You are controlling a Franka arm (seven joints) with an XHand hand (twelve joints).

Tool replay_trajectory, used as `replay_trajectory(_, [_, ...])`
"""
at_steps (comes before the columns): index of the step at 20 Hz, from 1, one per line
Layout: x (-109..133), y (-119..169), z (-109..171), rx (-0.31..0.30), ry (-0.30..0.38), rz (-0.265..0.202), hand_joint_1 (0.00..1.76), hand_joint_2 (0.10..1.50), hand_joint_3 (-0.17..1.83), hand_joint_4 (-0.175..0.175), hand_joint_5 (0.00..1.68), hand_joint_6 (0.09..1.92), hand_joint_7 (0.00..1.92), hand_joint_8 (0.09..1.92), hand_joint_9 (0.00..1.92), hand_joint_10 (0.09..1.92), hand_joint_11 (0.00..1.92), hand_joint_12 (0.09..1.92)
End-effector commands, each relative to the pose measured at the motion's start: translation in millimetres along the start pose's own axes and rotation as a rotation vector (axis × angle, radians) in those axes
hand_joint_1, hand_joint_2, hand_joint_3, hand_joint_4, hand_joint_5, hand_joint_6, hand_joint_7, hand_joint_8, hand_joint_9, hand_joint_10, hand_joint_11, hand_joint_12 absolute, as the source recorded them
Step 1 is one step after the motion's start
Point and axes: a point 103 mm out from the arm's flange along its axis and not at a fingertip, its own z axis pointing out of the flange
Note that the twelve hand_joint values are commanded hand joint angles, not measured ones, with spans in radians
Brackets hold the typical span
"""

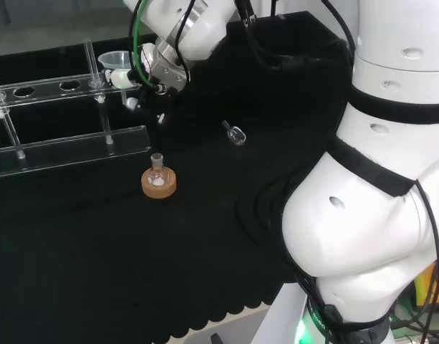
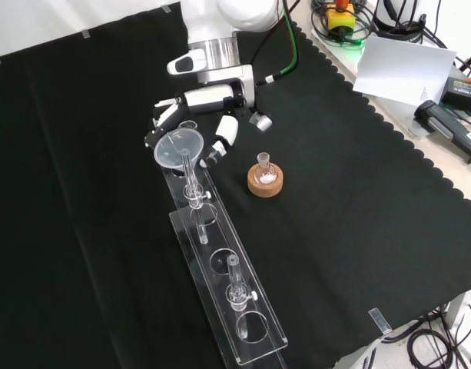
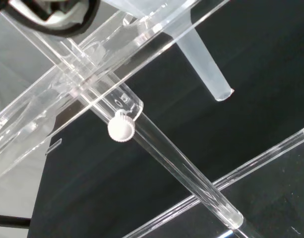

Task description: Put the funnel back on the funnel stand.

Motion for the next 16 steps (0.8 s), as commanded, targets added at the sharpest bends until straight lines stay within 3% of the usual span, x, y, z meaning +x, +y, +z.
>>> replay_trajectory(1, [0.6,-0.2,1.1,0.003,-0.002,-0.005,0.82,0.58,0.68,-0.02,0.66,0.09,0.83,0.66,0.53,0.64,0.0,1.56])
replay_trajectory(7, [0.9,-0.9,2.0,0.022,-0.003,-0.006,0.76,0.55,0.66,-0.015,0.62,0.09,0.77,0.64,0.49,0.64,0.0,1.49])
replay_trajectory(12, [1.1,-1.2,-0.1,0.04,-0.037,-0.014,0.63,0.55,0.46,0.016,0.52,0.09,0.58,0.55,0.41,0.7,0.0,1.35])
replay_trajectory(16, [2.1,-1.6,-3.5,0.047,-0.067,-0.024,0.58,0.57,0.34,0.014,0.43,0.09,0.51,0.54,0.34,0.76,0.0,1.28])
